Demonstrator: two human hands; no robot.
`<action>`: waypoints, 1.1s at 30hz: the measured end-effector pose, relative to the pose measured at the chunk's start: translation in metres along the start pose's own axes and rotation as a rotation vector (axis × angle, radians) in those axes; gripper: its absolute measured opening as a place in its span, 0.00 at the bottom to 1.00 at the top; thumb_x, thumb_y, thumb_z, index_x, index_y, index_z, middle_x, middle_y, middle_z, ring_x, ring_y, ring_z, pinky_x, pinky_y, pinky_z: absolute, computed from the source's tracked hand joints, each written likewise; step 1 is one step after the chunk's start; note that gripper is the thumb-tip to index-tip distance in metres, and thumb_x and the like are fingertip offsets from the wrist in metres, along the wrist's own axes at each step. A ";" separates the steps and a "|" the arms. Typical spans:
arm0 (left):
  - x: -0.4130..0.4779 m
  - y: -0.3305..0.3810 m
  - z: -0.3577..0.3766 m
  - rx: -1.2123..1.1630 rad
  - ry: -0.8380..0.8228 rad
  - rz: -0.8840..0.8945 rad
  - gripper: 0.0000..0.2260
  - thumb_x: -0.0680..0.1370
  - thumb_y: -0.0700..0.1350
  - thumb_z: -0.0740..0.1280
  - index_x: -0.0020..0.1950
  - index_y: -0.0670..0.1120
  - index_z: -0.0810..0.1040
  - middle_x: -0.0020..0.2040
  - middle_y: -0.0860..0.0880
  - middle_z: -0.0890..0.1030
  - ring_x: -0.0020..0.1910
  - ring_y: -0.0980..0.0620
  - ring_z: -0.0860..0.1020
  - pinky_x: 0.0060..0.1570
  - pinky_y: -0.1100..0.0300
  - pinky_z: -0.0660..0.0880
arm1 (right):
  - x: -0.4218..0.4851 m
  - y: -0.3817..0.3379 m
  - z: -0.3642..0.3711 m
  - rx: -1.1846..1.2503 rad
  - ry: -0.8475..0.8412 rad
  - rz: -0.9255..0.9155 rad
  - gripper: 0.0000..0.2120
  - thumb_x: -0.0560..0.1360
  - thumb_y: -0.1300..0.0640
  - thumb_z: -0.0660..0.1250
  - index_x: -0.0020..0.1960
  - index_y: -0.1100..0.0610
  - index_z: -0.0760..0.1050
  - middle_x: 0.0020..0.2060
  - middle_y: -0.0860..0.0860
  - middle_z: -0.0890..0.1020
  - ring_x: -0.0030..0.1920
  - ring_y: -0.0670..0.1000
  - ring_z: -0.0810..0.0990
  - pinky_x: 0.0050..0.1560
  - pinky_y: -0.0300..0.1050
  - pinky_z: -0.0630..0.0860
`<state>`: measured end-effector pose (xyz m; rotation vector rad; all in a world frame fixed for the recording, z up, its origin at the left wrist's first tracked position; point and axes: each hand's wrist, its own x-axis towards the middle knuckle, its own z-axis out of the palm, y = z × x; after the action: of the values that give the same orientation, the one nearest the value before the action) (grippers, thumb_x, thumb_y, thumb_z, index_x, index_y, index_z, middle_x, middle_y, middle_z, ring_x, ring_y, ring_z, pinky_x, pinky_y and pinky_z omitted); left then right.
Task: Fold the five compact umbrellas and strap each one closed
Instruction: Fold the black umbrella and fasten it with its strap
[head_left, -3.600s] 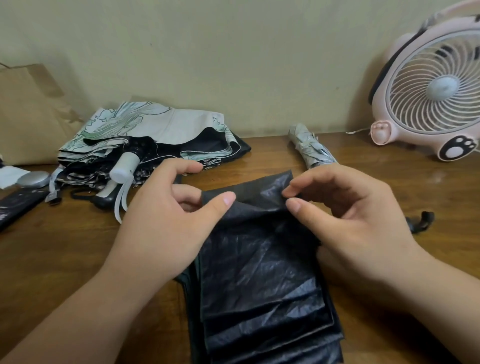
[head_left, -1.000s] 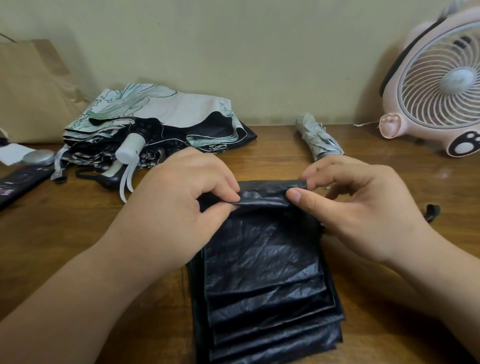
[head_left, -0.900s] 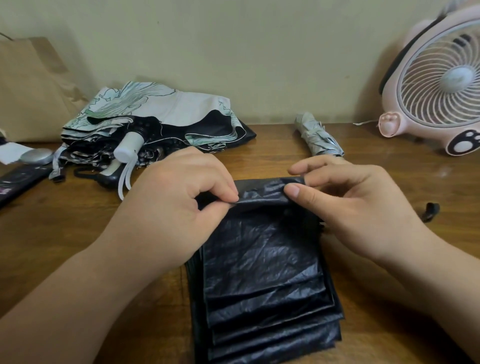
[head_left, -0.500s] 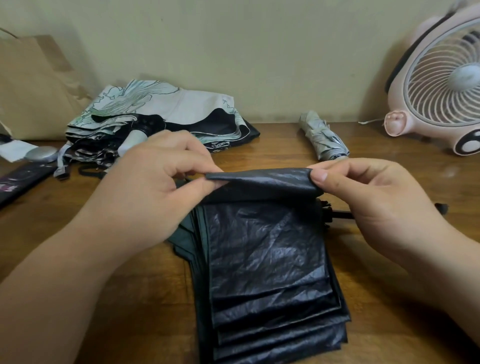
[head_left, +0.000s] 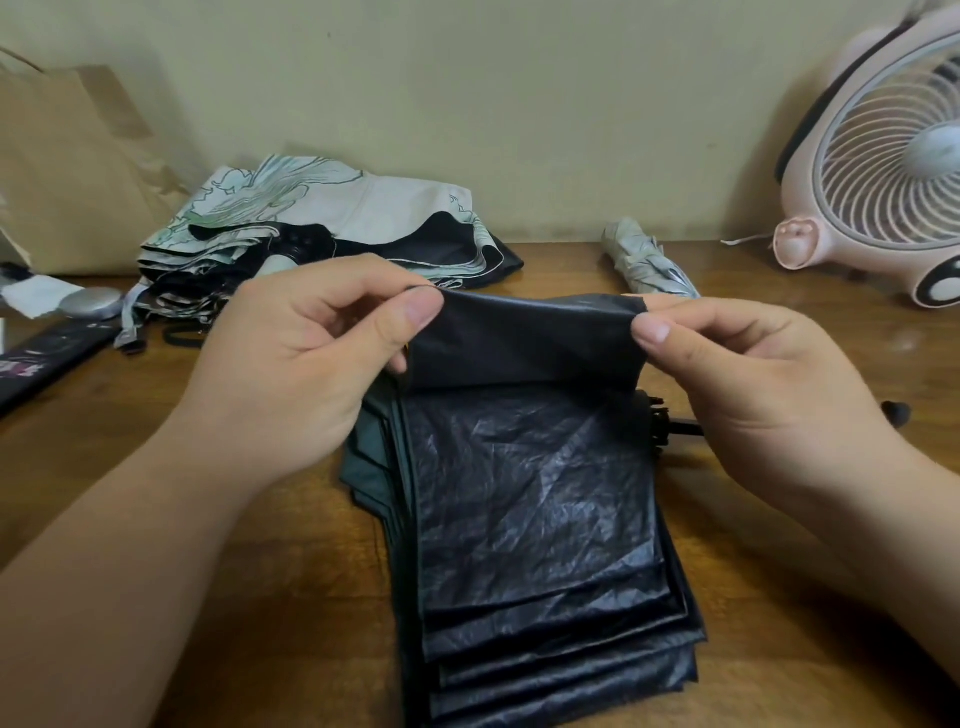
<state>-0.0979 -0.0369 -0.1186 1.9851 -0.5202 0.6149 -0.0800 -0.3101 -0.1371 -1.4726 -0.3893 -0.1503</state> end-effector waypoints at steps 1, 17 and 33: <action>0.000 0.000 0.001 -0.013 0.000 -0.009 0.06 0.78 0.54 0.68 0.48 0.56 0.84 0.40 0.54 0.83 0.36 0.53 0.80 0.40 0.59 0.77 | 0.001 0.003 -0.002 0.012 -0.009 0.020 0.07 0.71 0.54 0.72 0.43 0.57 0.87 0.52 0.54 0.87 0.58 0.52 0.84 0.63 0.47 0.77; -0.004 0.009 0.005 0.123 -0.066 0.173 0.04 0.74 0.45 0.76 0.45 0.52 0.84 0.43 0.54 0.83 0.45 0.46 0.82 0.45 0.54 0.78 | 0.002 0.007 0.003 0.024 0.114 0.115 0.11 0.78 0.55 0.71 0.42 0.61 0.83 0.50 0.53 0.88 0.60 0.53 0.83 0.70 0.60 0.71; -0.002 0.007 -0.005 0.182 -0.158 0.185 0.03 0.77 0.45 0.76 0.43 0.50 0.85 0.44 0.53 0.85 0.44 0.53 0.82 0.45 0.59 0.78 | 0.021 0.001 -0.014 -0.909 -0.217 -0.708 0.05 0.75 0.56 0.75 0.46 0.57 0.83 0.41 0.48 0.82 0.46 0.51 0.76 0.48 0.42 0.74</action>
<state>-0.1043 -0.0356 -0.1130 2.1853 -0.7750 0.6410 -0.0575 -0.3214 -0.1316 -2.1855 -1.1130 -0.8197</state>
